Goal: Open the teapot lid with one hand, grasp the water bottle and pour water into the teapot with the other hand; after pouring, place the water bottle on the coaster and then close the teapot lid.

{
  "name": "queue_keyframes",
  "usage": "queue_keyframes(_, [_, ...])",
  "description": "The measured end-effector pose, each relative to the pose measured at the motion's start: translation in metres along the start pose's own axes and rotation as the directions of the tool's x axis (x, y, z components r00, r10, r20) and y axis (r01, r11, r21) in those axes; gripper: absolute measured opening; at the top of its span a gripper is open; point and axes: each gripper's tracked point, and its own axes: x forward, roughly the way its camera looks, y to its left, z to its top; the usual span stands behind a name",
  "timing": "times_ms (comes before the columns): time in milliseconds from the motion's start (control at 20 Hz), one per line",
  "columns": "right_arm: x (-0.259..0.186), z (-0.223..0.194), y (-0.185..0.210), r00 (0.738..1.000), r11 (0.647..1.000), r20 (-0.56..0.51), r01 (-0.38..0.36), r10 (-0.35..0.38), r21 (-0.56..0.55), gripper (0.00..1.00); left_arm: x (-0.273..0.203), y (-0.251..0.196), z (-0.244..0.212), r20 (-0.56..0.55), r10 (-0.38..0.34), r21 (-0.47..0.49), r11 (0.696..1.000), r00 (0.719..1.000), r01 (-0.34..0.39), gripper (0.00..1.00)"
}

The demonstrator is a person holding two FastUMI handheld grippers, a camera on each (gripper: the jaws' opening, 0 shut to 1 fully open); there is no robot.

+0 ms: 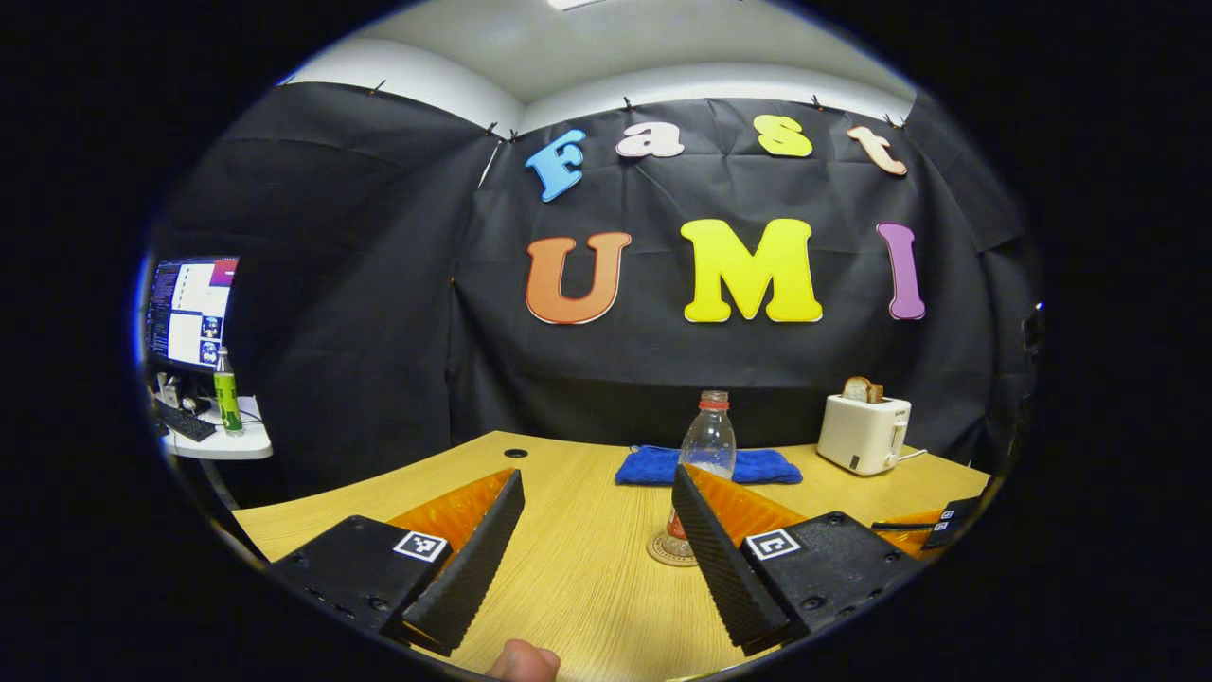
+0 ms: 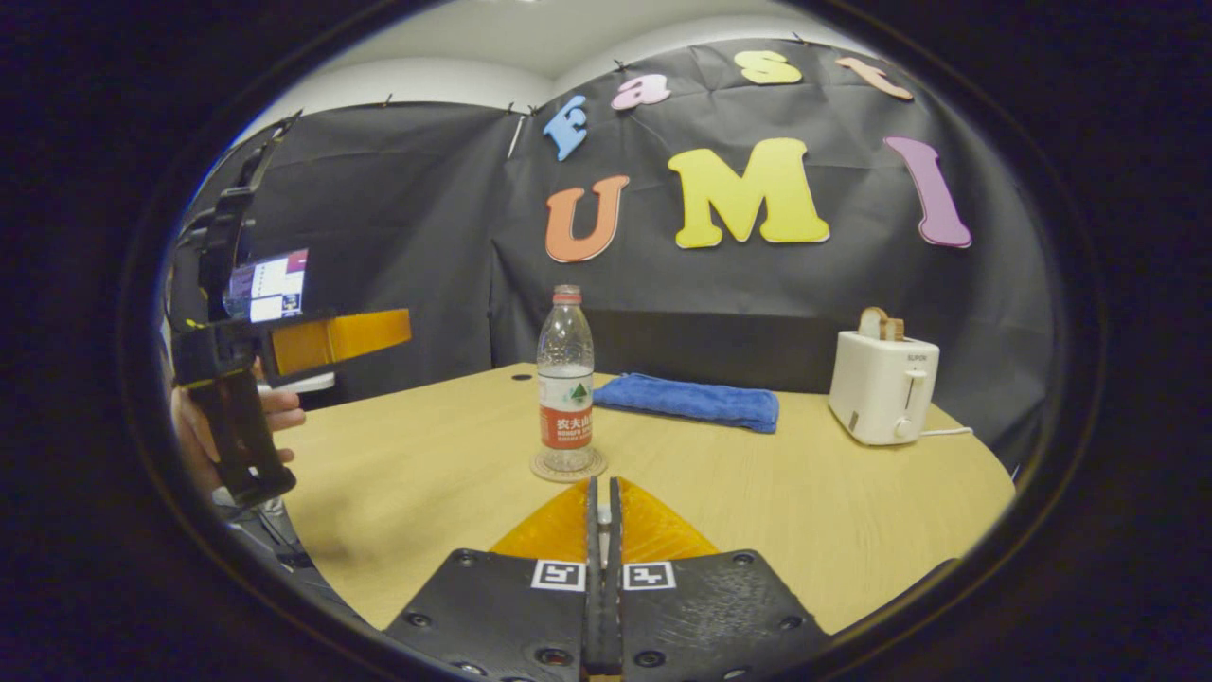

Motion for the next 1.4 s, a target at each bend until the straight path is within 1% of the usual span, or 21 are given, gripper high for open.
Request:
queue_keyframes(250, [-0.003, -0.002, -0.005, 1.0, 1.0, 0.02, 0.013, -0.013, 0.014, 0.0, -0.004, -0.003, 0.011, 0.021, -0.004, 0.009, 1.0, 1.0, 0.004, 0.98])
queue_keyframes(500, [-0.005, -0.004, -0.004, 0.999, 0.999, 0.03, 0.032, -0.033, 0.01, 0.0, -0.008, -0.007, 0.018, 0.01, -0.018, 0.015, 1.0, 1.0, 0.018, 0.98])
queue_keyframes(700, [-0.005, -0.017, -0.003, 0.998, 0.998, 0.026, 0.054, -0.055, 0.008, 0.01, -0.022, -0.009, 0.029, 0.032, -0.012, 0.016, 1.0, 0.999, 0.011, 0.98])
queue_keyframes(750, [-0.008, -0.014, -0.002, 0.998, 0.998, 0.024, 0.059, -0.059, 0.001, 0.08, -0.027, -0.008, 0.03, 0.03, -0.005, 0.019, 1.0, 1.0, 0.004, 0.98])
queue_keyframes(800, [-0.011, -0.015, 0.0, 0.998, 0.998, 0.022, 0.06, -0.06, -0.006, 0.1, -0.032, -0.008, 0.03, 0.023, 0.0, 0.024, 1.0, 1.0, 0.0, 0.98])
queue_keyframes(900, [-0.018, -0.005, -0.002, 0.996, 0.997, 0.054, 0.075, -0.076, 0.008, 0.53, -0.043, -0.007, 0.038, 0.028, 0.01, 0.038, 0.999, 1.0, -0.011, 0.98])
queue_keyframes(1000, [-0.028, 0.009, -0.006, 0.99, 0.994, 0.094, 0.107, -0.108, 0.02, 0.96, -0.052, -0.007, 0.052, 0.053, 0.035, 0.034, 0.999, 0.998, -0.036, 0.98])
queue_keyframes(1100, [-0.045, 0.035, -0.01, 0.981, 0.991, 0.144, 0.125, -0.132, 0.055, 0.96, -0.057, 0.002, 0.063, 0.059, 0.081, 0.022, 0.996, 0.995, -0.082, 0.98])
queue_keyframes(1150, [-0.058, 0.053, -0.01, 0.974, 0.989, 0.178, 0.13, -0.14, 0.067, 0.96, -0.063, -0.003, 0.071, 0.068, 0.073, 0.015, 0.997, 0.995, -0.074, 0.98])
queue_keyframes(1250, [-0.087, 0.084, -0.022, 0.955, 0.98, 0.221, 0.186, -0.196, 0.065, 0.96, -0.073, -0.017, 0.09, 0.088, 0.062, 0.018, 0.998, 0.994, -0.064, 0.98])
queue_keyframes(1300, [-0.101, 0.094, -0.032, 0.946, 0.972, 0.226, 0.223, -0.233, 0.069, 0.96, -0.077, -0.018, 0.097, 0.094, 0.068, 0.034, 0.997, 0.993, -0.071, 0.98])
queue_keyframes(1400, [-0.129, 0.115, -0.039, 0.934, 0.963, 0.237, 0.251, -0.267, 0.099, 0.96, -0.086, -0.024, 0.112, 0.112, 0.091, 0.054, 0.994, 0.99, -0.098, 0.98])
